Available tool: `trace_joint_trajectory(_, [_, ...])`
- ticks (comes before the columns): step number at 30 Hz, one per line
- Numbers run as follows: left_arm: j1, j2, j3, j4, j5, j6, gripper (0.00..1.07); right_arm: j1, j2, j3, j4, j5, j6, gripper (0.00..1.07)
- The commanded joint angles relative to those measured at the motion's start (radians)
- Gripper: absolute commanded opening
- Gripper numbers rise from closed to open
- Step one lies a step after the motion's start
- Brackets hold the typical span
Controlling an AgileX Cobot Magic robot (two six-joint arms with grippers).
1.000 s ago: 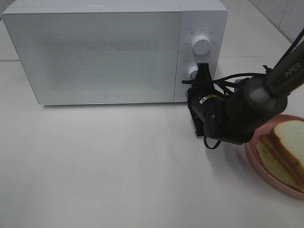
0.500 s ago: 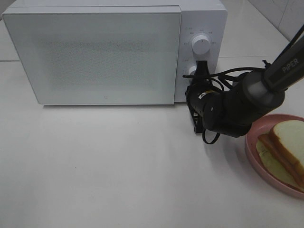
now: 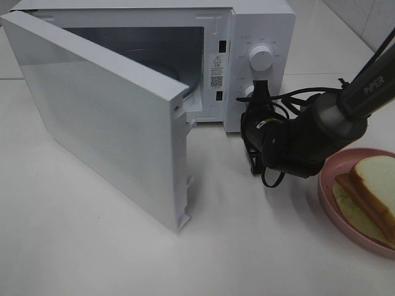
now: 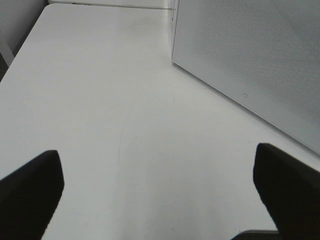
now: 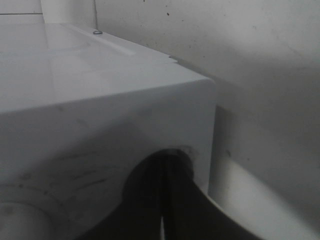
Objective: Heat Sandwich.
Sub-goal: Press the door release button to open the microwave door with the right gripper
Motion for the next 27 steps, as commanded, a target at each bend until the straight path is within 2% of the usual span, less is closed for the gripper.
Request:
trace_joint_trajectory(1, [0.002, -0.026, 0.002, -0.006, -0.01, 0.0, 0.98, -0.044, -0.009, -0.098, -0.086, -0.281, -0.017, 0.01])
trace_joint_trajectory(14, [0.002, -0.026, 0.002, -0.006, -0.01, 0.0, 0.98, -0.041, -0.017, -0.094, -0.09, -0.197, -0.02, 0.02])
trace_joint_trajectory(27, [0.002, -0.019, 0.002, -0.006, -0.01, 0.0, 0.98, -0.014, -0.06, 0.012, -0.08, -0.124, -0.015, 0.02])
